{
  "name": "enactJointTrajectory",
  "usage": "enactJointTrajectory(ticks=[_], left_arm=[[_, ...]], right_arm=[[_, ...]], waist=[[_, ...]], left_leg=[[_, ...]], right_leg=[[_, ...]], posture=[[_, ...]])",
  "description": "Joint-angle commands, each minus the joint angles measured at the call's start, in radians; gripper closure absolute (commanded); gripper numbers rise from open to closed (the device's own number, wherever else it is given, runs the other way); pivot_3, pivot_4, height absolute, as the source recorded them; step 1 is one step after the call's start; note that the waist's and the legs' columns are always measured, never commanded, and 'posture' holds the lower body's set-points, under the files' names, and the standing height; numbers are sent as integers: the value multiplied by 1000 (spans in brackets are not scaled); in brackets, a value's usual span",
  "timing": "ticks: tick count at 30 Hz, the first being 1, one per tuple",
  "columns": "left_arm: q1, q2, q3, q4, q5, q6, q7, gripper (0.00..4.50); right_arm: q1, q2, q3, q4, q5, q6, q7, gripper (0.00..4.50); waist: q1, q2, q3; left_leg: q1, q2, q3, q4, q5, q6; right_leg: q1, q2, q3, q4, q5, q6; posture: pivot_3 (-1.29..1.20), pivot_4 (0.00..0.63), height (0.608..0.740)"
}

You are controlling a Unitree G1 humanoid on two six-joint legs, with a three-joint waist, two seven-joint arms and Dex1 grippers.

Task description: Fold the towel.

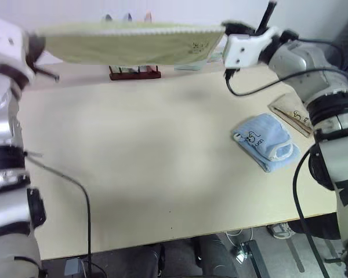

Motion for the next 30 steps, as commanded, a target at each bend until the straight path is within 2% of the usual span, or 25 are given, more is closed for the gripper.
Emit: enactJointTrajectory(ticks=[1, 4, 7, 12, 15, 17, 20, 24, 30], left_arm=[[259, 30, 67, -249, -86, 109, -106, 4500], [540, 40, 109, -465, -131, 202, -160, 4500], [783, 45, 172, -632, -171, 275, -226, 4500], [1013, 25, 314, -809, -271, 395, -280, 4500], [1107, 20, 363, -866, -304, 442, -308, 4500], [1158, 14, 385, -896, -325, 469, -321, 4500], [1176, 11, 394, -906, -326, 469, -322, 4500], [1089, 20, 347, -838, -278, 436, -273, 4500], [793, 31, 177, -572, -134, 313, -182, 4500]], right_arm=[[179, -59, -43, -205, 178, 26, 254, 4478], [403, -119, -59, -449, 323, 150, 458, 4478], [623, -215, -97, -713, 483, 376, 647, 4478], [851, -375, -230, -1040, 693, 693, 790, 4478], [933, -433, -299, -1162, 767, 814, 829, 4478], [962, -450, -334, -1210, 788, 862, 838, 4478], [952, -444, -343, -1219, 766, 877, 833, 4478], [836, -369, -270, -1105, 646, 797, 803, 4478], [575, -165, -120, -697, 421, 546, 733, 4478]], waist=[[-1, 0, 0], [4, 0, 1], [22, 1, 2], [62, 1, 2], [69, 1, 3], [69, 1, 2], [69, 1, 2], [76, 0, 2], [80, 0, 2]], left_leg=[[-1, 0, 0, 1, 0, 0], [-4, 1, 0, 2, 0, 0], [-3, 1, 1, 3, 0, 1], [5, 1, 2, 4, -4, 7], [19, 3, 2, 2, -6, 10], [19, 5, 1, 2, -6, 10], [21, 5, 1, 2, -7, 11], [21, 5, 2, 2, -7, 11], [23, 5, 4, 2, -4, 5]], right_leg=[[-1, 0, 0, 1, 0, 0], [-3, 0, 0, 1, 0, 0], [-2, 0, 1, 1, 0, 0], [7, 0, 1, 0, 1, -2], [22, 1, -1, -6, 0, -2], [25, 2, -2, -11, 0, -2], [28, 2, -2, -13, 0, -1], [28, 2, -2, -13, 0, -2], [29, 3, -2, -14, 1, -2]], posture=[[0, 150, 733], [0, 150, 733], [0, 150, 733], [0, 150, 733], [0, 150, 733], [0, 150, 733], [0, 150, 733], [0, 150, 733], [0, 150, 733]])
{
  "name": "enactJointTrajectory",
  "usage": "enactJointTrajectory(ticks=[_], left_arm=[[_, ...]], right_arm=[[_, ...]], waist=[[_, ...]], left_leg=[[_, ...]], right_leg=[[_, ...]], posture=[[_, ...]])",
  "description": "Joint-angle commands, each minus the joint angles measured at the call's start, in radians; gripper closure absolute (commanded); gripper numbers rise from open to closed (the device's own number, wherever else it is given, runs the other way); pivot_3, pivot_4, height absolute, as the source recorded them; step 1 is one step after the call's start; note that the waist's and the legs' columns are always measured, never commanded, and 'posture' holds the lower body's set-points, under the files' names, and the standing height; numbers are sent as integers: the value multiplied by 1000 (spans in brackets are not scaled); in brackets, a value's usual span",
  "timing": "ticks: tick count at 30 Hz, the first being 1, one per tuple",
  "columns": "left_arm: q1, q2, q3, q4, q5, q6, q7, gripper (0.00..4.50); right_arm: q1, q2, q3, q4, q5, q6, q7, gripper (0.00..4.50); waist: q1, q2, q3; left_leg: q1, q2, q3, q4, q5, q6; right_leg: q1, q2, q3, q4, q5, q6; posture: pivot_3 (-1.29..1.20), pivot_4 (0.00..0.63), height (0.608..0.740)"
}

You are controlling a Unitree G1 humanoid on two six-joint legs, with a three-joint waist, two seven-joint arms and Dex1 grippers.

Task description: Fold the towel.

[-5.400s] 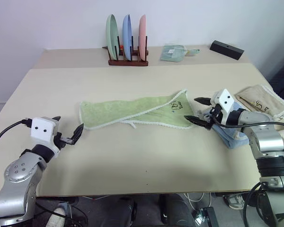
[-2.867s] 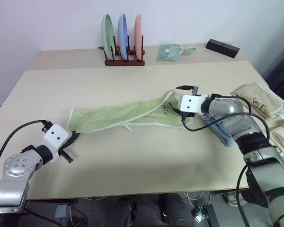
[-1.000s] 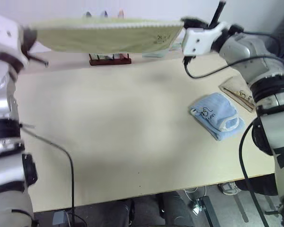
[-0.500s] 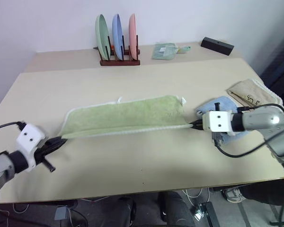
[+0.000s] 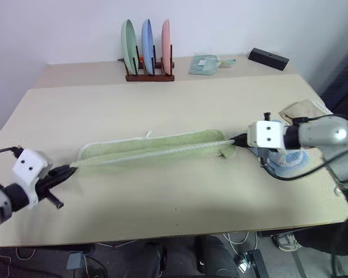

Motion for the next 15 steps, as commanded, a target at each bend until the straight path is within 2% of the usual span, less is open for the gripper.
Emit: enactJointTrajectory(ticks=[1, 9, 15], left_arm=[[-142, 18, -78, 174, 97, -83, 52, 4500], [-324, 14, -220, 442, 187, -201, 33, 4500], [-364, -5, -251, 518, 200, -242, 58, 4500]], right_arm=[[-145, 88, 57, 264, -136, -166, -62, 4478], [-341, 259, 124, 730, -257, -395, -140, 4478], [-395, 302, 131, 889, -308, -480, -205, 4478]], waist=[[0, 0, 0], [-20, 0, 0], [-28, 0, 0]], left_leg=[[0, 0, 0, 0, 0, -1], [-10, -1, 0, -1, 0, -1], [-10, -1, 0, -2, 0, -1]], right_leg=[[0, 0, 0, 0, 0, 0], [-13, 0, 1, 0, 3, 2], [-13, 1, 1, 1, 3, 2]], posture=[[0, 150, 733], [0, 150, 733], [0, 150, 733]])
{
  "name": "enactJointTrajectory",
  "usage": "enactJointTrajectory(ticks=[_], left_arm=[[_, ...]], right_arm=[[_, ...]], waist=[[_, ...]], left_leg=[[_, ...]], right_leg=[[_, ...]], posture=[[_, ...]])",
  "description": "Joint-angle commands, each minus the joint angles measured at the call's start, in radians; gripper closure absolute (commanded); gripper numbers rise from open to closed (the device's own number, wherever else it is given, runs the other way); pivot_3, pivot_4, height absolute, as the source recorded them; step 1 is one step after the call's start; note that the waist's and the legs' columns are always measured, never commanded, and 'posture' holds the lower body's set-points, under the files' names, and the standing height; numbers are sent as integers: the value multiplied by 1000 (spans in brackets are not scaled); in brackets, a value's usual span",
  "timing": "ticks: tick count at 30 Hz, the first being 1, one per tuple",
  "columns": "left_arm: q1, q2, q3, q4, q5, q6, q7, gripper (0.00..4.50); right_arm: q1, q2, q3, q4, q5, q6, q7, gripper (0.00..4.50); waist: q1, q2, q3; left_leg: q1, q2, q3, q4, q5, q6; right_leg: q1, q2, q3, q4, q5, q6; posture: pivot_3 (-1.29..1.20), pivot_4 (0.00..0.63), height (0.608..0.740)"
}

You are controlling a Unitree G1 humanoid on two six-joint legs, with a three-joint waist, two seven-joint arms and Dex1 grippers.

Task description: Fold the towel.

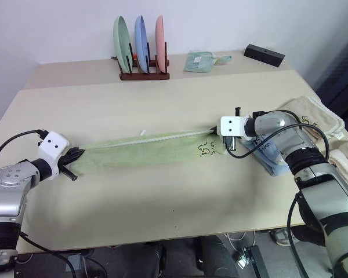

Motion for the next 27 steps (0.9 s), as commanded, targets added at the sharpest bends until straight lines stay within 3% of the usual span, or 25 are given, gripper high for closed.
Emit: enactJointTrajectory(ticks=[1, 15, 17, 20, 25, 27], left_arm=[[-19, 6, 22, 32, 15, -23, 27, 4500], [-78, -28, 26, 81, -14, -17, 24, 4500], [-92, -35, 27, 88, -22, 0, 23, 3853], [-101, -38, 26, 90, -35, 8, 11, 2630], [-103, -34, 48, 97, -15, -8, 70, 183], [-91, -36, 82, 88, -25, -16, 108, 0]], right_arm=[[-52, -3, -23, 55, -26, -38, -47, 4478], [-65, -4, -30, 106, -54, -69, -89, 4478], [-64, -2, -34, 105, -47, -60, -83, 4500], [-63, 0, -44, 101, -29, -39, -63, 3643], [-61, -32, -65, 67, -46, -28, -97, 1280], [-51, -64, -79, 32, -53, -26, -117, 210]], waist=[[0, 0, 0], [2, 0, 0], [1, 0, 0], [1, 0, 0], [1, 0, 0], [2, 0, 0]], left_leg=[[0, 0, 0, 0, 0, 0], [0, 0, 0, 1, 0, 0], [0, 0, 0, 1, 0, 0], [0, 0, 0, 1, 0, 0], [0, 0, 0, 1, 0, 0], [0, 0, 0, 1, 0, 0]], right_leg=[[0, 0, 0, 0, 0, 0], [0, 1, 0, 1, 0, 0], [0, 1, 0, 1, 0, 0], [0, 1, 0, 1, 0, 0], [0, 1, 0, 1, 0, 0], [-1, 1, 0, 1, 0, 0]], posture=[[0, 150, 733], [0, 150, 733], [0, 150, 733], [0, 150, 733], [0, 150, 733], [0, 150, 733]])
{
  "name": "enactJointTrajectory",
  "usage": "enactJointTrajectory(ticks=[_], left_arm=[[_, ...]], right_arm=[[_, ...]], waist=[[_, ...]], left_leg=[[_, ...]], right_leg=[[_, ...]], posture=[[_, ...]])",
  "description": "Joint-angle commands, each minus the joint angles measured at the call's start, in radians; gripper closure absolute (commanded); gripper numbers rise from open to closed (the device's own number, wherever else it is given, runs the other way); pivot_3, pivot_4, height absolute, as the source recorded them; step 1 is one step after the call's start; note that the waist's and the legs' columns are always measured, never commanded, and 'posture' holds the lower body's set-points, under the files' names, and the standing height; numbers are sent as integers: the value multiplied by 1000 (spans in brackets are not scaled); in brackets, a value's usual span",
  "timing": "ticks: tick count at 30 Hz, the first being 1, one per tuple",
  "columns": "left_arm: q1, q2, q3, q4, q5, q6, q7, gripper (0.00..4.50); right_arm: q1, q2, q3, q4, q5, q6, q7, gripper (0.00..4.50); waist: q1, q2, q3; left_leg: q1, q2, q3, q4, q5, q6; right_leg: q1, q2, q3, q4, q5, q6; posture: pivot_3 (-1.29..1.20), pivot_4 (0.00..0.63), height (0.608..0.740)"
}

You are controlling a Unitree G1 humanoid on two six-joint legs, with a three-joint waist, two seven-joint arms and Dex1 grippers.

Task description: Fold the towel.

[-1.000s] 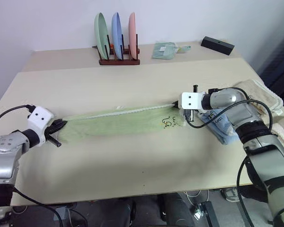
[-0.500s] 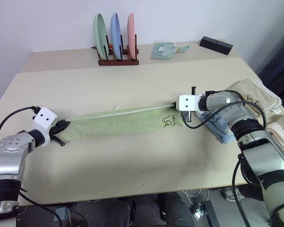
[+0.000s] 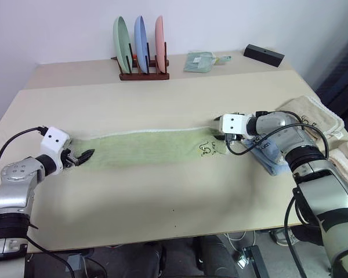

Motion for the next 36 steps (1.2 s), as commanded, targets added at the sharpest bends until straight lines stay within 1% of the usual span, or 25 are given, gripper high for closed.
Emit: enactJointTrajectory(ticks=[1, 4, 7, 9, 11, 14, 16, 17, 18, 20, 22, 24, 26, 27, 31, 36], left_arm=[[17, 1, 101, -36, -23, -20, 64, 0], [79, -28, 195, -149, -103, 7, 83, 0], [120, -37, 228, -207, -118, 19, 97, 0], [189, -48, 266, -315, -140, 27, 101, 0], [219, -58, 261, -394, -162, 45, 94, 0], [213, -74, 182, -484, -190, 85, 63, 0], [198, -94, 108, -541, -205, 110, 36, 0], [187, -110, 64, -572, -210, 122, 28, 0], [179, -122, 25, -598, -213, 129, 18, 0], [164, -148, -40, -642, -223, 147, 2, 0], [159, -168, -90, -676, -242, 167, -21, 0], [165, -179, -132, -707, -254, 181, -43, 0], [171, -182, -164, -717, -249, 185, -57, 0], [173, -183, -169, -715, -246, 183, -57, 0], [175, -186, -164, -705, -248, 180, -56, 0], [186, -185, -156, -702, -247, 172, -59, 0]], right_arm=[[-4, -76, -64, -94, 14, 17, -28, 89], [89, -141, -150, -263, 102, 111, 6, 89], [165, -169, -209, -410, 158, 230, 26, 89], [383, -207, -361, -764, 424, 592, 95, 89], [558, -216, -472, -1038, 640, 883, 108, 89], [733, -182, -570, -1306, 885, 1220, 25, 89], [788, -120, -615, -1393, 1013, 1388, -76, 89], [805, -72, -636, -1417, 1068, 1466, -147, 89], [818, -31, -650, -1434, 1106, 1529, -210, 89], [837, 45, -664, -1456, 1143, 1621, -326, 89], [845, 128, -686, -1462, 1177, 1692, -437, 89], [842, 216, -723, -1458, 1210, 1757, -550, 89], [832, 294, -760, -1451, 1239, 1809, -646, 89], [821, 334, -782, -1439, 1246, 1825, -696, 89], [759, 434, -851, -1380, 1263, 1867, -842, 89], [656, 515, -914, -1276, 1269, 1867, -968, 89]], waist=[[1, 0, 0], [4, 0, 0], [6, 0, 0], [6, 0, 0], [20, -1, -1], [33, -1, -1], [33, -1, -1], [33, -1, -2], [33, -1, -2], [33, -2, -2], [30, -2, -2], [29, -1, -2], [31, -1, -2], [31, -1, -2], [30, -1, -3], [29, -1, -3]], left_leg=[[0, 0, 0, 0, 0, 0], [-1, 0, 0, 0, 0, 0], [0, 0, 0, 0, 0, 0], [1, 0, 0, 0, 0, 0], [0, 2, -2, 0, 0, -1], [-1, 3, -1, 1, -2, 0], [2, 3, 0, 3, -3, 2], [3, 3, 0, 3, -5, 6], [5, 3, 0, 3, -5, 6], [8, 3, 0, 3, -5, 6], [8, 3, 0, 2, -5, 6], [8, 4, 1, 2, -2, 1], [5, 4, 2, 2, -1, 0], [4, 4, 2, 2, -1, 0], [4, 4, 2, 2, -1, 0], [4, 4, 3, 2, -1, 0]], right_leg=[[0, 0, 0, 0, 0, 0], [0, -1, 0, -1, 0, 0], [1, -1, 0, -1, 0, 0], [1, -1, 1, 0, 0, 0], [2, 0, 1, -1, 1, -1], [2, 0, 1, -2, 1, -1], [6, 0, 2, -2, 3, 0], [8, 0, 2, -3, 4, -1], [10, 0, 2, -3, 5, -1], [13, 1, 2, -4, 5, -1], [13, 1, 2, -3, 5, -1], [11, 1, 2, -3, 5, -1], [8, 2, 3, -2, 5, -1], [7, 2, 3, -2, 5, -1], [5, 2, 4, -2, 5, -1], [5, 2, 4, -2, 5, -1]], posture=[[0, 150, 733], [0, 150, 733], [0, 150, 733], [0, 150, 733], [0, 150, 733], [0, 150, 733], [0, 150, 733], [0, 150, 733], [0, 150, 733], [0, 150, 733], [0, 150, 733], [0, 150, 733], [0, 150, 733], [0, 150, 733], [0, 150, 733], [0, 150, 733]])
